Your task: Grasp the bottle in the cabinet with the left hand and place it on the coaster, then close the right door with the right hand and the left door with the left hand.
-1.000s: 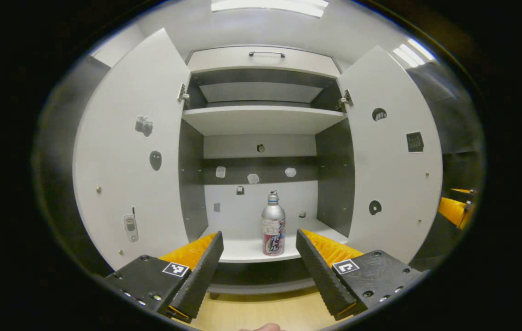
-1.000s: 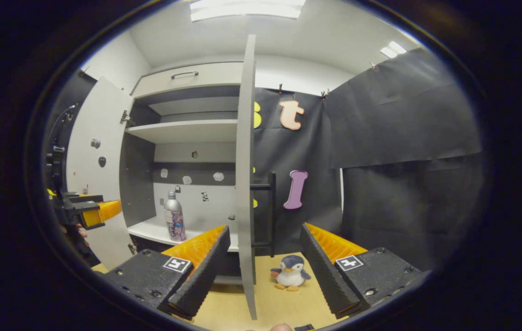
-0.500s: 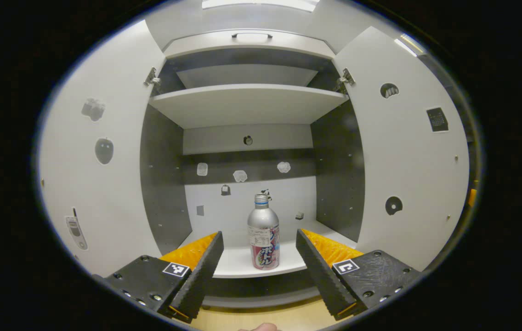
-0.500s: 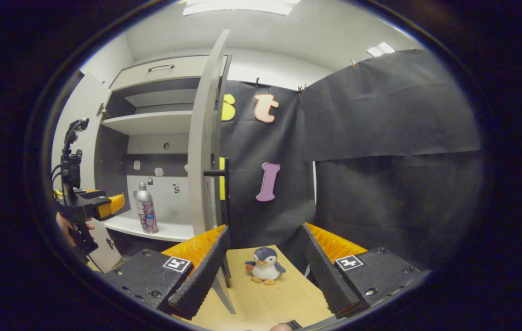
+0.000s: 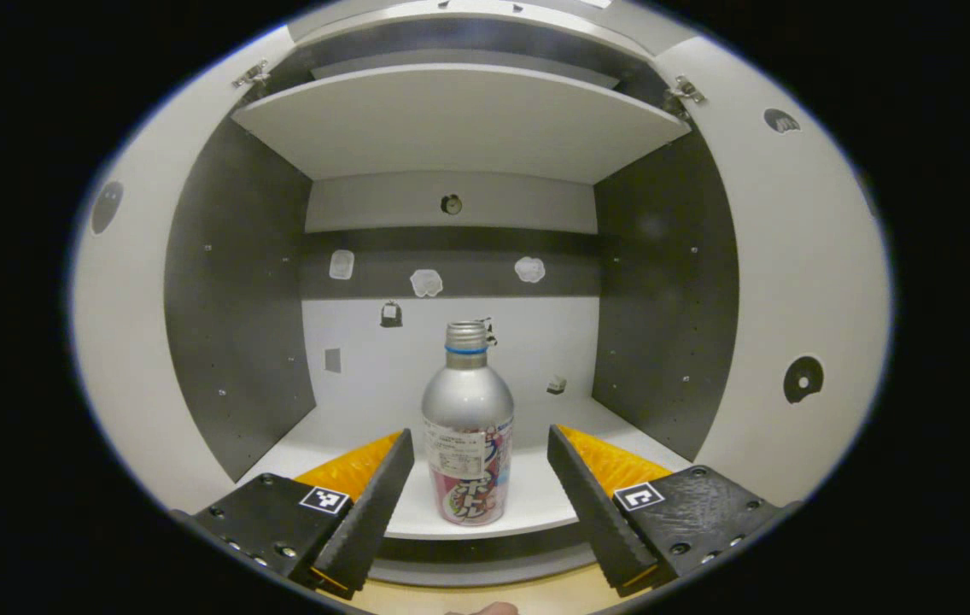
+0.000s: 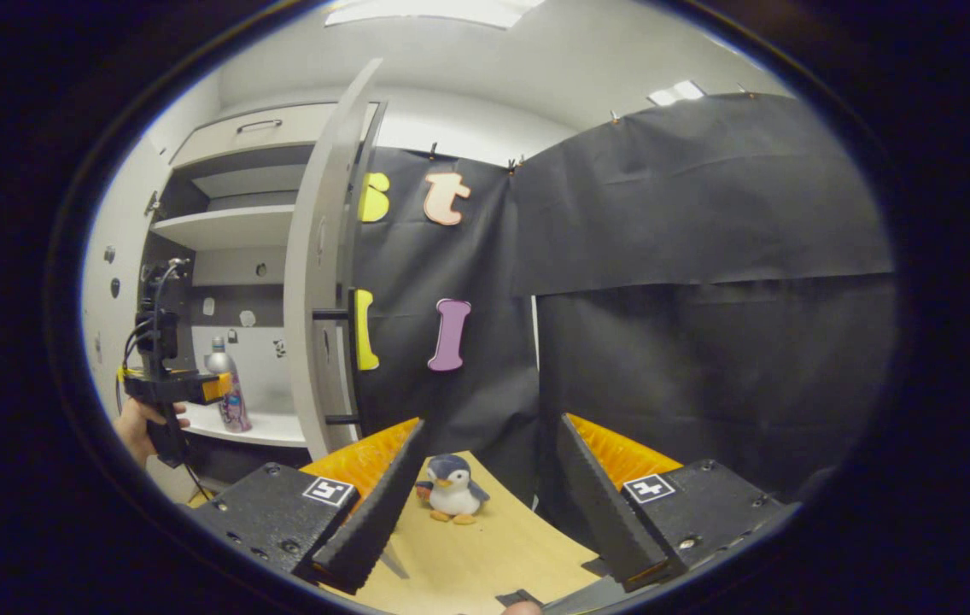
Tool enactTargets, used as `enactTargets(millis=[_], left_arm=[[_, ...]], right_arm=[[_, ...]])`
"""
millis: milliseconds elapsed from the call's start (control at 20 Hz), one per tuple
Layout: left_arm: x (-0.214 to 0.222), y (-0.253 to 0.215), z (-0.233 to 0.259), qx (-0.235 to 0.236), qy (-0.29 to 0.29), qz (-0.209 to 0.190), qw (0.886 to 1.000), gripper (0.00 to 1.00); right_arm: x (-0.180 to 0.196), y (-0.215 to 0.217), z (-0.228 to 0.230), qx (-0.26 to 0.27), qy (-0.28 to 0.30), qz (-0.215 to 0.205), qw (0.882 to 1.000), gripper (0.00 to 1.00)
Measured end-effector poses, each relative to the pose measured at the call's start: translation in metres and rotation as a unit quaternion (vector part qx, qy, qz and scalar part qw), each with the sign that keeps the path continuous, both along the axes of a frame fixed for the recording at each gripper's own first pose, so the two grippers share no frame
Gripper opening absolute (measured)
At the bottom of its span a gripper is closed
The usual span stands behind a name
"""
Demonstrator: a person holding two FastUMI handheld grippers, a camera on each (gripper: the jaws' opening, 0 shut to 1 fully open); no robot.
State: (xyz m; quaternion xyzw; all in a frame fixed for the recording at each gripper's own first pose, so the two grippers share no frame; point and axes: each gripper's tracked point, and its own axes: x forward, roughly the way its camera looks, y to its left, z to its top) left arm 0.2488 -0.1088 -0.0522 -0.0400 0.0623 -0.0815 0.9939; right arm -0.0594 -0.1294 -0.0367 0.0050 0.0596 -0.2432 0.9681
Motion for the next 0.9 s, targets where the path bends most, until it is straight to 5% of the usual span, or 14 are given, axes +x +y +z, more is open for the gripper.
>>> enactTargets(millis=[450, 600, 900], left_arm=[[0.039, 0.004, -0.005, 0.009, 0.016, 0.014, 1.000, 0.99], [0.039, 0.004, -0.003, 0.003, 0.008, 0.009, 1.000, 0.79], [0.008, 0.009, 0.013, 0.005, -0.020, 0.002, 1.000, 0.77]], right_arm=[[-0.026, -0.013, -0.005, 0.014, -0.005, -0.036, 0.999, 1.00], [-0.034, -0.018, -0.008, 0.019, -0.003, -0.043, 0.999, 1.00], [-0.040, -0.014, -0.020, 0.032, 0.011, -0.026, 0.999, 1.00]])
